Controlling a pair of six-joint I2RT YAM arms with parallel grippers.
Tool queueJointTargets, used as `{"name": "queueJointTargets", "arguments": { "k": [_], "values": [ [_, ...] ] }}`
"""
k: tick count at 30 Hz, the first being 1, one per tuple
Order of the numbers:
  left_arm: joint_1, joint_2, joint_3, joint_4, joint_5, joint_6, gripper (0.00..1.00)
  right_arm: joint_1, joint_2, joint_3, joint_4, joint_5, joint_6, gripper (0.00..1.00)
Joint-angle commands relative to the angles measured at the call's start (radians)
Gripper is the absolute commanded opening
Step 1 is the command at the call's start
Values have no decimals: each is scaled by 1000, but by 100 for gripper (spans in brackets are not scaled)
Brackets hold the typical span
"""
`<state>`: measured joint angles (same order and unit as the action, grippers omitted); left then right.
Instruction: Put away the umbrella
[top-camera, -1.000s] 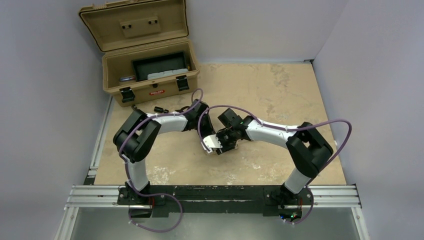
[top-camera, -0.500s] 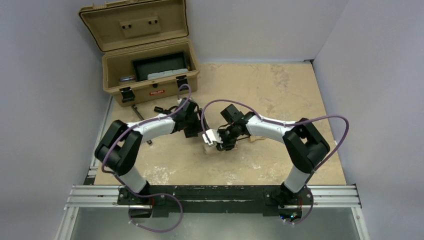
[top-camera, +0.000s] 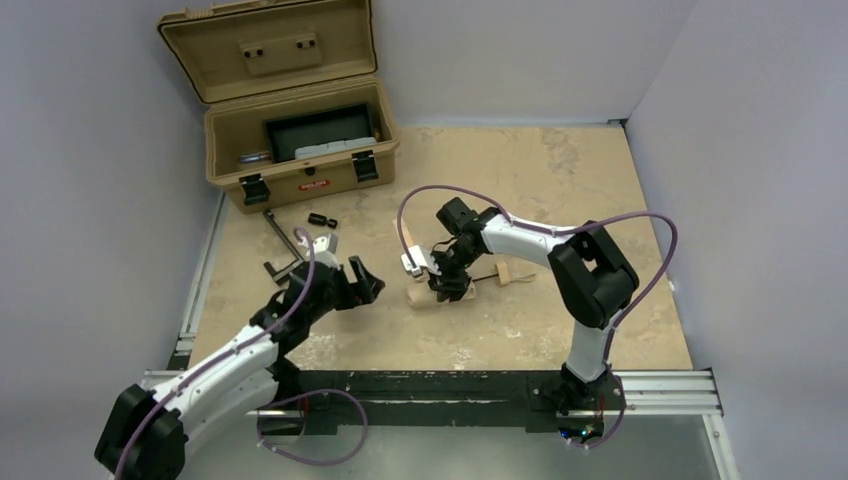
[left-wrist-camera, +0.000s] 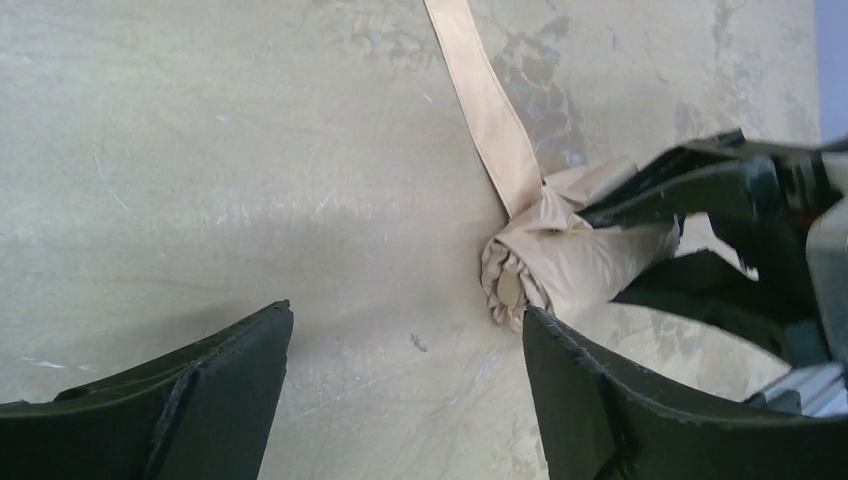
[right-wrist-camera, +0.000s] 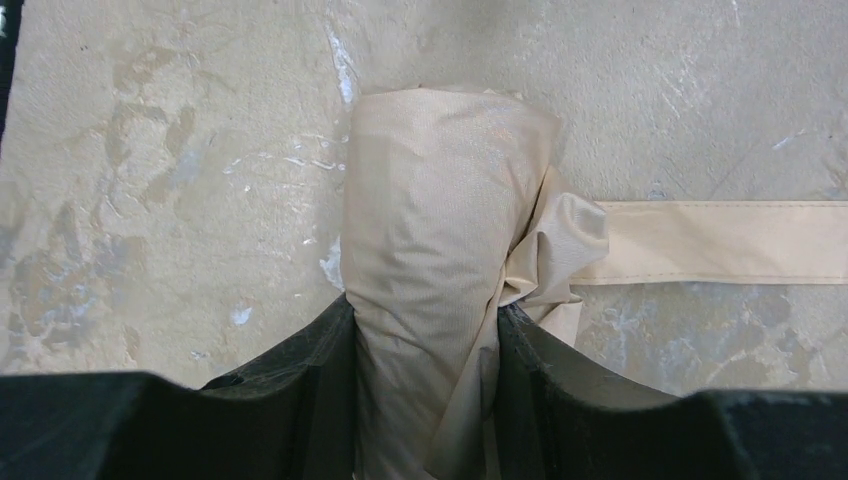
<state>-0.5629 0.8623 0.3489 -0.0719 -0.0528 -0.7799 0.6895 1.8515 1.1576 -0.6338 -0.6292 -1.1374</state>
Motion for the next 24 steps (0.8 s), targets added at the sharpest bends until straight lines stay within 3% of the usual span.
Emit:
{"name": "queueJointTargets", "arguments": {
  "k": [1,4,9,14,17,24],
  "values": [
    [5,-157,-202,381,119,85,83,17,189,-36,-169,81,97,3],
    [-24,-214,-238,438,209,202,80,12,272,6,-185,94,148,3],
    [-219,-212,-195,407,133,564,81,-10,361,69,-242,85,161,4],
    [-356,-101,-188,445,78,835,85,-24,376,76,-250,99,166,3],
    [-426,-2,-148,466,21,939,90,-24,377,80,-258,102,161,4],
    [-494,231,-28,502,-88,1108,91,-24,367,90,-273,104,144,4]
  ]
}}
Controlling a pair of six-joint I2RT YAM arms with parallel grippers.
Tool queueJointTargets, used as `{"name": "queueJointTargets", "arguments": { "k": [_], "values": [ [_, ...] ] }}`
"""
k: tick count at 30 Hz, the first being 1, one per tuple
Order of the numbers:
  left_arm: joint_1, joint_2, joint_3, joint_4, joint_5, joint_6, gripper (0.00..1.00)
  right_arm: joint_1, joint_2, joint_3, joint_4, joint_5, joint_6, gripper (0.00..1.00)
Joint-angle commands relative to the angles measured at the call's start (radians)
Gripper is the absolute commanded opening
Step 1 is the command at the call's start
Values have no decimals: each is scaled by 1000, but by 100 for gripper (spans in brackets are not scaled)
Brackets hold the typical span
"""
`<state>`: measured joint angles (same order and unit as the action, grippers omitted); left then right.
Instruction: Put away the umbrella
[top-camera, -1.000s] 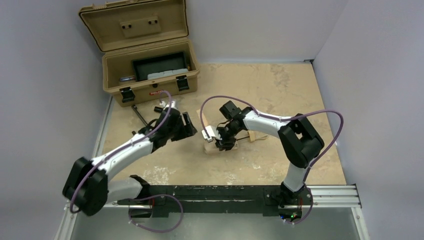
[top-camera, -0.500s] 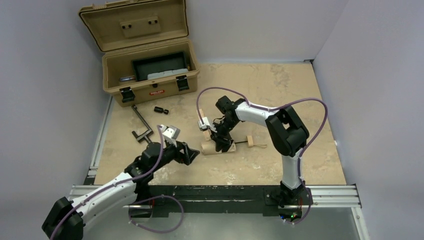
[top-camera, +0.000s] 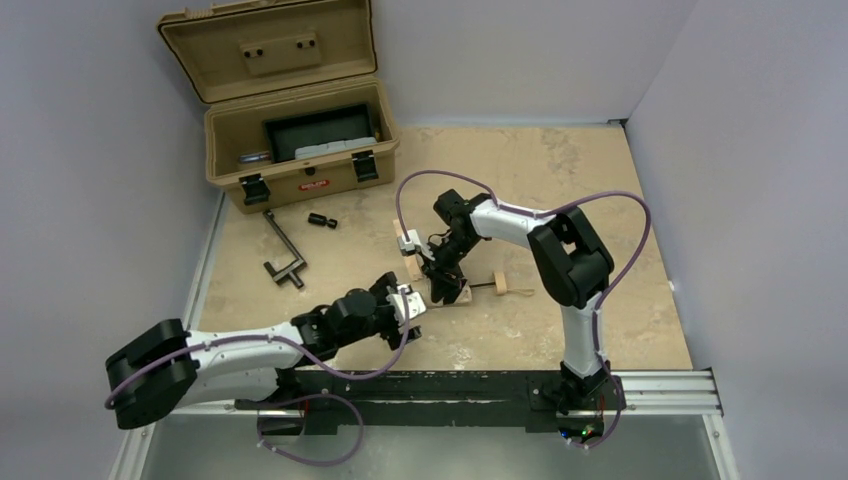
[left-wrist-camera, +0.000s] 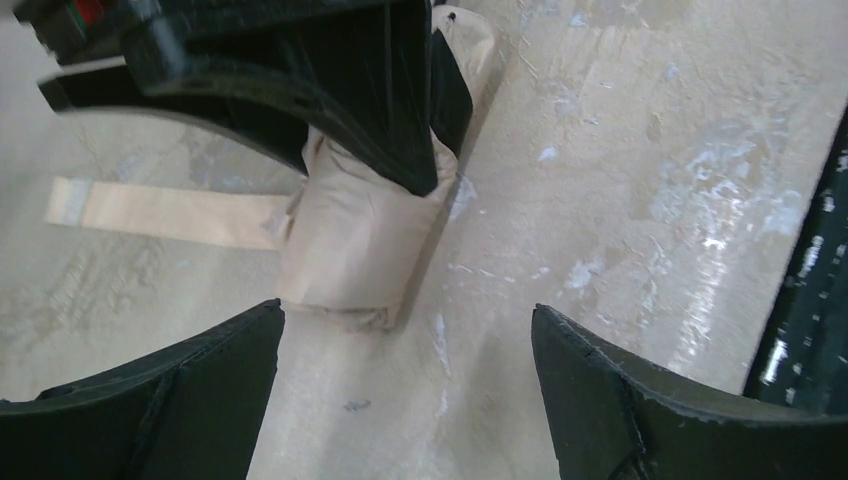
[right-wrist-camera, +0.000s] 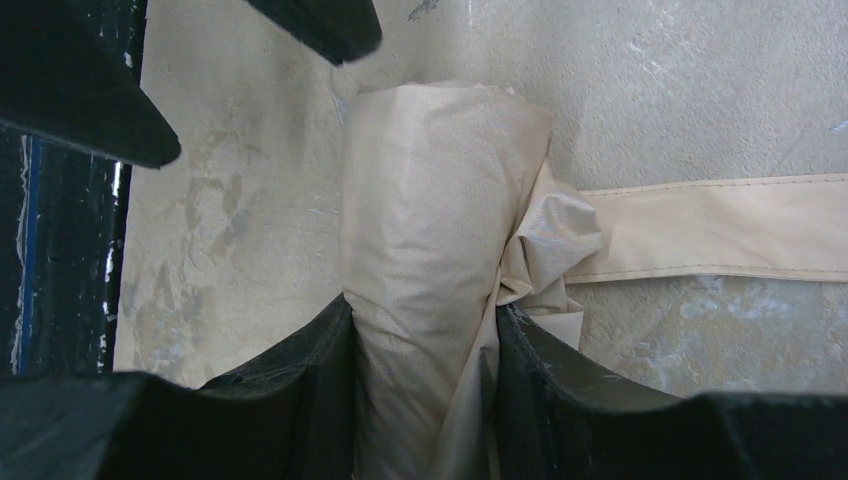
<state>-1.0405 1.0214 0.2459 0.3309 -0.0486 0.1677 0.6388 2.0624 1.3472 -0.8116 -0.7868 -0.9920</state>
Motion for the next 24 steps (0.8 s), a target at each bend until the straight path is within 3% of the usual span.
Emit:
{"name": "queueJointTargets", "arguments": {
  "k": [1,11,17,21,24],
  "values": [
    [-18,85,75,123,-107,164,91,27,155,-100,-97,259,-2,4],
    [-15,181,92,198,-107,101,91,28,106,-117,-48,245,-9,4],
    [126,-44,-37,191,-141,-586,91,34,-33,-237,82,308,-9,4],
    [219,-215,-69,0,-140,-919,96,54,-117,-297,157,341,-23,4],
    [270,-252,-64,-69,-104,-1111,97,77,-171,-333,221,362,-26,4]
  ]
}}
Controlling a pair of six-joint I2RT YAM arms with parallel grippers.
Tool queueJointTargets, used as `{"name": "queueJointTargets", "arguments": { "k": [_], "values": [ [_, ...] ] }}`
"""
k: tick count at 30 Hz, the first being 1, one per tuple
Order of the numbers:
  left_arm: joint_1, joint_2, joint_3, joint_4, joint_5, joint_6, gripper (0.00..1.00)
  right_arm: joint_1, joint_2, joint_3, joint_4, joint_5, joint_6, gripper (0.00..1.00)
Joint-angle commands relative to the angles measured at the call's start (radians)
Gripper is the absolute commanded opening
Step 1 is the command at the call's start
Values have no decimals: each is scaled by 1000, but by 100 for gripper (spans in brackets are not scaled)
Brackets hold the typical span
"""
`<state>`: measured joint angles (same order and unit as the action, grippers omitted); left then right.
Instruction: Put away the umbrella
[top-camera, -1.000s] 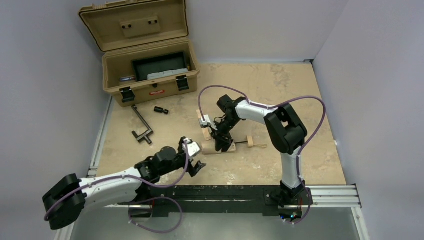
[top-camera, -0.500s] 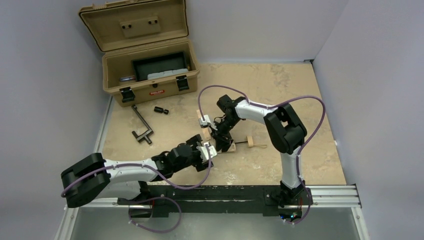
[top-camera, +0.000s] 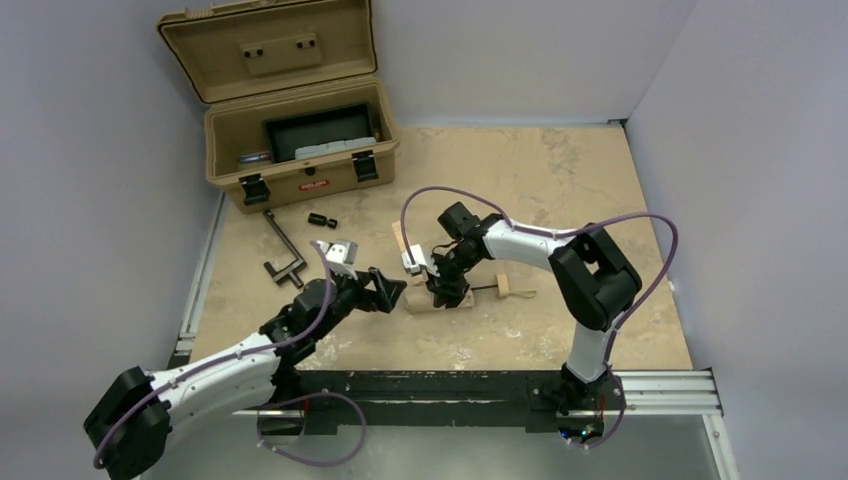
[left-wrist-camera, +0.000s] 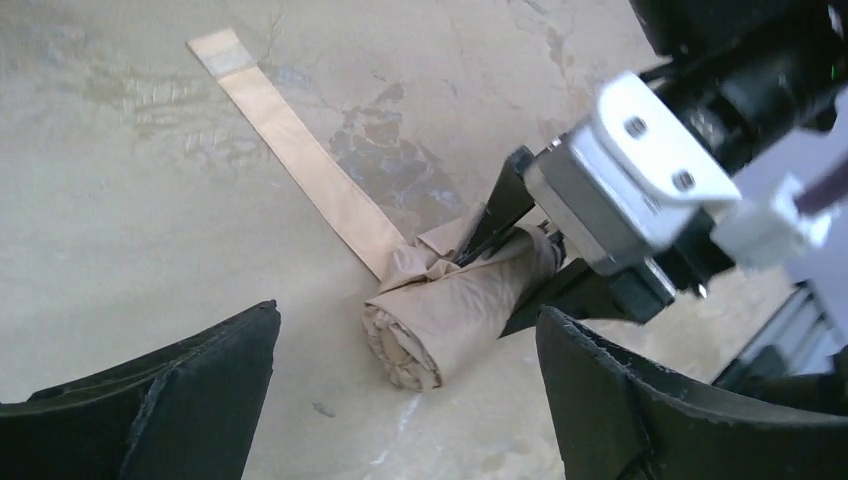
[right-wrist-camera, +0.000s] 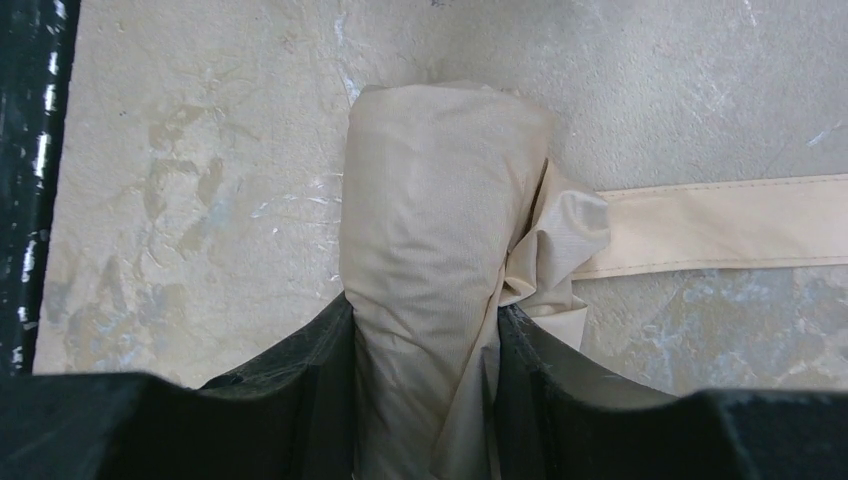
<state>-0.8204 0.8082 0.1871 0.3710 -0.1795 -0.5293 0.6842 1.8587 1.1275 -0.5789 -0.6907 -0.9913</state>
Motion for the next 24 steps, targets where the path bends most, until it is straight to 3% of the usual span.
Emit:
{"name": "queueJointTargets", "arguments": {
  "k": [1,7,18,24],
  "values": [
    [69,-31,-4,-108,55,-469,96,40,17,-125,9,272,-24,4],
    [158,176,84,-183,209,-721,87,75,-78,-199,127,319,-26,3],
    [204,529,273,-113,325,-789,73,127,-230,-331,191,343,-142,3],
    [211,689,298,-30,362,-879,69,132,-281,-358,226,333,-151,3]
  ]
}}
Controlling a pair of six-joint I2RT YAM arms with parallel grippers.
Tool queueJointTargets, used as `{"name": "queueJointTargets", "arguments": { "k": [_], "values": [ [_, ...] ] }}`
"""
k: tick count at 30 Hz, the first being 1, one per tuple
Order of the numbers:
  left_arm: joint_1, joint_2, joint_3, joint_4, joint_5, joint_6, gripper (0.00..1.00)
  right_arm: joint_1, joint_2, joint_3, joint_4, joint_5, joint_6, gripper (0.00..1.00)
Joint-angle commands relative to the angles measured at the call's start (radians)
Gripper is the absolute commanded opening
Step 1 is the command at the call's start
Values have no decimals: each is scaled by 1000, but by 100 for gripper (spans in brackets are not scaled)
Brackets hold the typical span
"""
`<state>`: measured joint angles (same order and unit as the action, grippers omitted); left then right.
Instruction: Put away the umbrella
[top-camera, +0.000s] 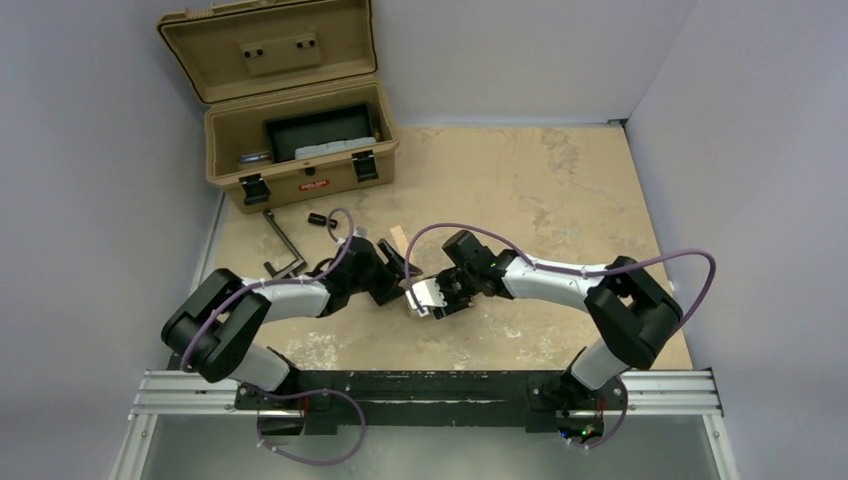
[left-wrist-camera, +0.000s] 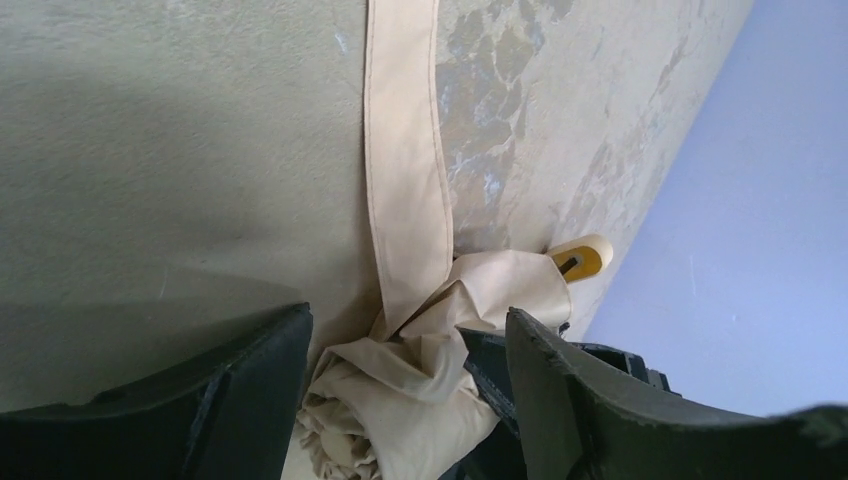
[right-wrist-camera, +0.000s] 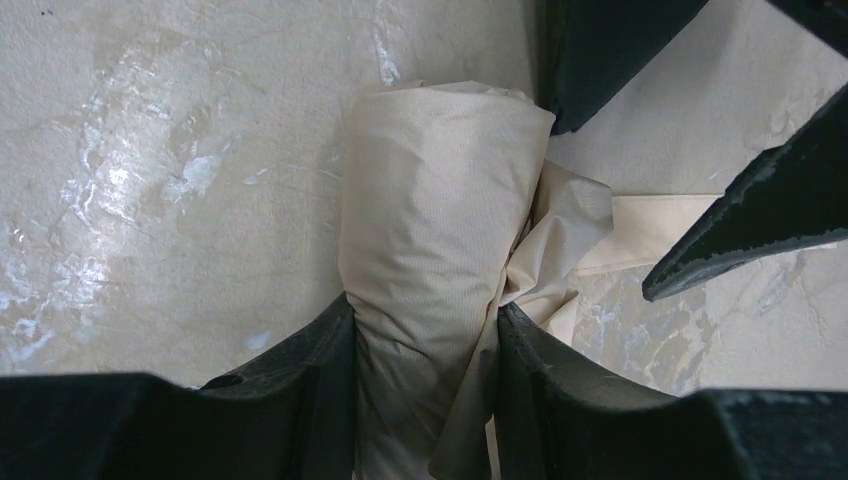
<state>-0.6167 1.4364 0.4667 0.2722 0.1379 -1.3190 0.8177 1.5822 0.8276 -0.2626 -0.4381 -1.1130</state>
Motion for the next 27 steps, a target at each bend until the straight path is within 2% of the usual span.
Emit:
{"name": "queueJointTargets", "arguments": {
  "k": [1,12,27],
  "values": [
    [7,76,10,86,41,-114,69,0,-13,-64,-84,76,-33,3],
    [3,154,-18,94,-30,-228,70,16,-81,-111,-29,34,-67,3],
    [-35,297,-39,213,-21,-301,68,39,-130,-124,44,16,-61,3]
  ]
}}
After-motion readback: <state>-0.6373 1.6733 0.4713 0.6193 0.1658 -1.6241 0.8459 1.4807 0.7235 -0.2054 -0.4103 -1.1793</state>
